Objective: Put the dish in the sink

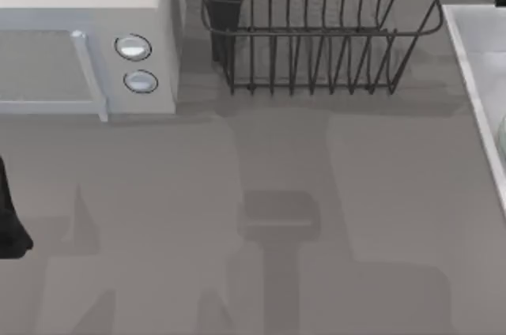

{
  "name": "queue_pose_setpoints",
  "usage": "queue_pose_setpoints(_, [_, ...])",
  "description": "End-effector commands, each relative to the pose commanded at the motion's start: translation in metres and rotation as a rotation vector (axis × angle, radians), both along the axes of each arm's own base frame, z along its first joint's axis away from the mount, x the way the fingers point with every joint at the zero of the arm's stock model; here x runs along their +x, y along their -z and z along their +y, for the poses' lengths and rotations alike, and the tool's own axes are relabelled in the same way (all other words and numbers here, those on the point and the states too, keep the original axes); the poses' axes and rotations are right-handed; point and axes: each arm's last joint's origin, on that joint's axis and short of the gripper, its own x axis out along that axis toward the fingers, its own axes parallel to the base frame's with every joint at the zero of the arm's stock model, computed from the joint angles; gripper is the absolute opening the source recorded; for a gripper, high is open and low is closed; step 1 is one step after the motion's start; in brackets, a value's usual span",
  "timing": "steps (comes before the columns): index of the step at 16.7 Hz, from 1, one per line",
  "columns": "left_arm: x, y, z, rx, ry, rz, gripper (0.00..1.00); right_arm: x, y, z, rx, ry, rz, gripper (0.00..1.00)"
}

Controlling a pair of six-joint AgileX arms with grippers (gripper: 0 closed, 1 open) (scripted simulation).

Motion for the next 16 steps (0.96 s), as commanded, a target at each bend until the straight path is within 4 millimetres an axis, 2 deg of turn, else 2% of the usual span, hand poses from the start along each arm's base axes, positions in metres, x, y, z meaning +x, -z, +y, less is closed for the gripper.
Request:
queue_pose_setpoints(10, [0.0, 0.0, 0.0, 0.0, 0.0, 0.0, 1.0, 0.0, 0.0, 0.0, 0.0, 0.0, 0.0, 0.98])
queue_pose_setpoints(16, [0.0, 0.0, 0.0, 0.0, 0.0, 0.0, 1.0, 0.0, 0.0, 0.0, 0.0, 0.0, 0.0, 1.0])
